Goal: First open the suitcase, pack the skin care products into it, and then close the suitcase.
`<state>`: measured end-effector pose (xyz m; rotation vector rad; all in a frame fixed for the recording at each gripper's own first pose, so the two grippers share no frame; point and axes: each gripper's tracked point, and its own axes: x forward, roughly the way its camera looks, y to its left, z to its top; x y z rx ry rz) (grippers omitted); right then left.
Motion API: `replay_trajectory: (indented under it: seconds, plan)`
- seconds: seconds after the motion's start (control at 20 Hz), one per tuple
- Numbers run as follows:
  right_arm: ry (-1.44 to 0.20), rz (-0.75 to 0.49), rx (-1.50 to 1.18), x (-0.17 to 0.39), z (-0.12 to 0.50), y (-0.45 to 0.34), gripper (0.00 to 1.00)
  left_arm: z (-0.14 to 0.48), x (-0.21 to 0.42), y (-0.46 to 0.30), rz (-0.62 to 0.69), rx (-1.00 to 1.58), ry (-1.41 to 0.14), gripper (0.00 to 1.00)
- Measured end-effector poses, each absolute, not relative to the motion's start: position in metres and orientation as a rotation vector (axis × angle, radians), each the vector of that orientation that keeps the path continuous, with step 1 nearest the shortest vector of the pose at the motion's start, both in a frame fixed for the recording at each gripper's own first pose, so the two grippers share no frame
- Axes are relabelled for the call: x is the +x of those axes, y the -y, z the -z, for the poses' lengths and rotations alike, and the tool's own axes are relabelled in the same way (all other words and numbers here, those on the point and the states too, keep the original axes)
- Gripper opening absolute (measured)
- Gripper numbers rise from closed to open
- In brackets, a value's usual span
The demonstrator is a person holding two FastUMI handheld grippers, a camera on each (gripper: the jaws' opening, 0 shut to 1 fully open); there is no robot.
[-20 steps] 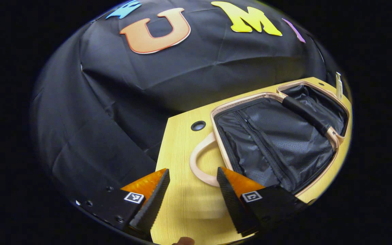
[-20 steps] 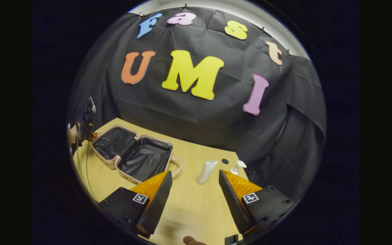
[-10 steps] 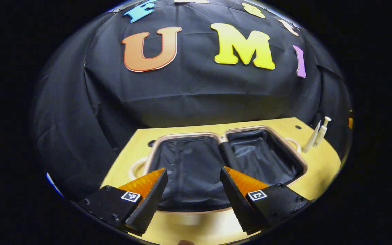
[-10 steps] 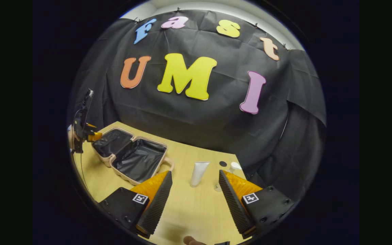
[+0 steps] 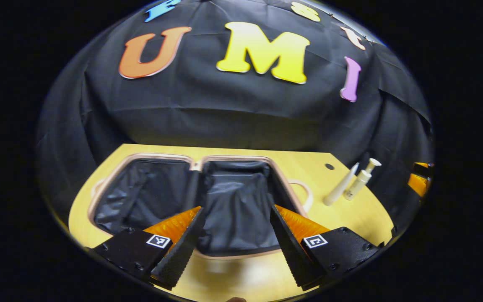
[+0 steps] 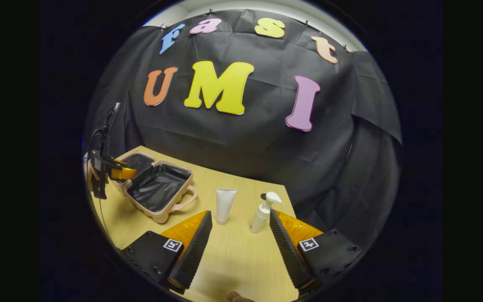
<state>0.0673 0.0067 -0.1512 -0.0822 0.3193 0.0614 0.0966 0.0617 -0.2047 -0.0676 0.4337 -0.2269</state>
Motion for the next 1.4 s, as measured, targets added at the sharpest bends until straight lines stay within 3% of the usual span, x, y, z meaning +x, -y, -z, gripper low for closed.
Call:
replay_trajectory:
  seconds: [0.3,0.55,1.1,1.2,1.3,1.35,1.4]
  plan:
    - [-0.38,-0.061,-0.061,0.076,0.183,0.037,0.83,0.225,0.106,0.083,0.438,-0.009,-0.48,0.98]
    - [-0.416,-0.053,-0.066,0.087,0.202,0.078,0.82,0.246,0.133,0.174,0.534,0.067,-0.485,0.98]
    - [-0.48,-0.034,-0.06,0.107,0.24,0.13,0.82,0.28,0.184,0.224,0.547,0.117,-0.487,0.74]
    - [-0.486,-0.041,-0.052,0.113,0.244,0.128,0.82,0.285,0.189,0.223,0.533,0.118,-0.484,0.61]
    - [-0.487,-0.054,-0.049,0.121,0.246,0.123,0.82,0.285,0.191,0.223,0.528,0.114,-0.477,0.63]
    - [-0.487,-0.061,-0.047,0.127,0.246,0.12,0.82,0.286,0.191,0.224,0.527,0.125,-0.478,0.54]
    - [-0.487,-0.068,-0.044,0.132,0.247,0.117,0.82,0.286,0.19,0.223,0.524,0.138,-0.482,0.53]
